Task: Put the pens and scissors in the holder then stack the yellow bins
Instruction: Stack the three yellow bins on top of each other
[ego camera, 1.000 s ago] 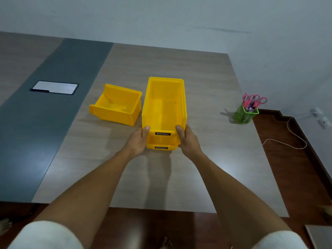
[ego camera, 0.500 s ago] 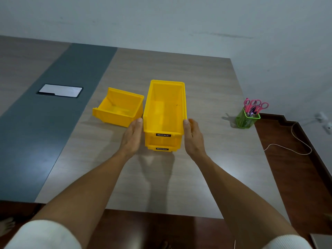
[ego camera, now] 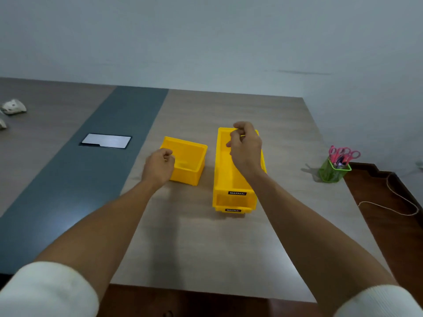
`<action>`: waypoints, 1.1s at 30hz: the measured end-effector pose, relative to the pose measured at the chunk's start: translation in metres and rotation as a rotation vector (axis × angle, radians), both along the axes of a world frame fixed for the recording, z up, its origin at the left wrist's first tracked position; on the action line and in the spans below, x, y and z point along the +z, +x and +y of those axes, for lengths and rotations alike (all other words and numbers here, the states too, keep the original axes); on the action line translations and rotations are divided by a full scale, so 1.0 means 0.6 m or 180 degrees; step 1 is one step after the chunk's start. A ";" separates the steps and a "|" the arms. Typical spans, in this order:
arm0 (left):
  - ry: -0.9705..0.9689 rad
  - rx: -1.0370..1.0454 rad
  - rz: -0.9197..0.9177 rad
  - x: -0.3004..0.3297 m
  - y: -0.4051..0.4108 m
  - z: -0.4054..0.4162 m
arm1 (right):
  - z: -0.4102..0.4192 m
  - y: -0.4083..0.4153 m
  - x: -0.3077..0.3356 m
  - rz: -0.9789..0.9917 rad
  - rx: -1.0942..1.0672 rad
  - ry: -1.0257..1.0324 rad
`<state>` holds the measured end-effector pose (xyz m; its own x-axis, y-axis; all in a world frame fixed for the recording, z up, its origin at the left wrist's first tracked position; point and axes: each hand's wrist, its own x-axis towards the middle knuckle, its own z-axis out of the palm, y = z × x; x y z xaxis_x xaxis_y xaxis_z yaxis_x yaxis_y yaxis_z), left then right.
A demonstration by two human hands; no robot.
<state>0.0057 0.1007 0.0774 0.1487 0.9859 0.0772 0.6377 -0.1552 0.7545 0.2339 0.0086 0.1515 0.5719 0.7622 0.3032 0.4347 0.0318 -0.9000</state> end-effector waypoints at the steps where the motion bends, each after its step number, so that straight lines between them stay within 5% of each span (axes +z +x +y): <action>1: -0.0020 -0.0058 0.0044 -0.003 -0.012 0.015 | 0.014 -0.025 0.005 0.0078 0.0072 -0.0051; 17: -0.0610 -0.1224 0.0908 -0.138 -0.144 0.184 | 0.133 -0.220 -0.203 0.0429 -0.0562 -0.1917; 26: -0.0268 -0.1037 0.0392 -0.163 -0.155 0.184 | 0.162 -0.244 -0.260 0.1362 -0.0686 -0.1794; 33: -0.0292 -0.1069 0.0361 -0.153 -0.160 0.141 | 0.142 -0.262 -0.206 0.1087 -0.0865 -0.1978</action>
<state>-0.0900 0.1853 -0.0142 0.4678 0.8827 -0.0450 0.6430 -0.3050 0.7025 0.0769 0.0937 0.0278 0.7490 0.5538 -0.3637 0.0487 -0.5935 -0.8034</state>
